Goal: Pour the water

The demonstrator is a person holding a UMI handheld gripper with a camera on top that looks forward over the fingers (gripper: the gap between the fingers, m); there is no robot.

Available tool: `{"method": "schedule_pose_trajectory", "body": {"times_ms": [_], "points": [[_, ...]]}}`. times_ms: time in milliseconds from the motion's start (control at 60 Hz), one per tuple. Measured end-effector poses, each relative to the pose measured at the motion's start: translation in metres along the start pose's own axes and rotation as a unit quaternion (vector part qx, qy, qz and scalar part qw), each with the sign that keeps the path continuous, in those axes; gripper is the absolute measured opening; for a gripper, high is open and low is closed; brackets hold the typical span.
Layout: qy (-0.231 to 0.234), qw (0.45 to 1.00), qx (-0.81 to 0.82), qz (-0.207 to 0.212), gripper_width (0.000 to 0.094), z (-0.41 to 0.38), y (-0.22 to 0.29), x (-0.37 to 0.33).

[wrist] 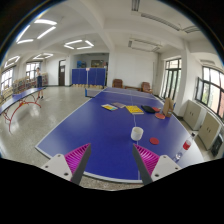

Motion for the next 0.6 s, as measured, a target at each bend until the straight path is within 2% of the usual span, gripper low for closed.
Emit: {"method": "schedule_pose_trajectory", "body": {"times_ms": [233, 250, 333, 500, 600], "points": [[-0.020, 0.999, 0.027, -0.039, 0.0852, 0.054, -0.035, 0.017], [-0.023, 0.998, 0.029, -0.042, 0.0852, 0.067, -0.041, 0.040], [-0.047, 0.997, 0.036, -0.058, 0.0855, 0.116, -0.069, 0.050], [-0.117, 0.989, 0.044, -0.082, 0.0853, 0.264, -0.127, 0.083], [-0.152, 0.984, 0.051, -0.078, 0.0853, 0.354, -0.138, 0.109]]}}
Point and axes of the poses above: the point between the fingertips, and its own axes, seen from behind it with the camera up: z to the right, y up, x forward, the way the camera looks, the point moved 4 cm from there along -x, backward, against the way the camera looks, and after that the axes turned 13 degrees about x, right-handed, at the moved point
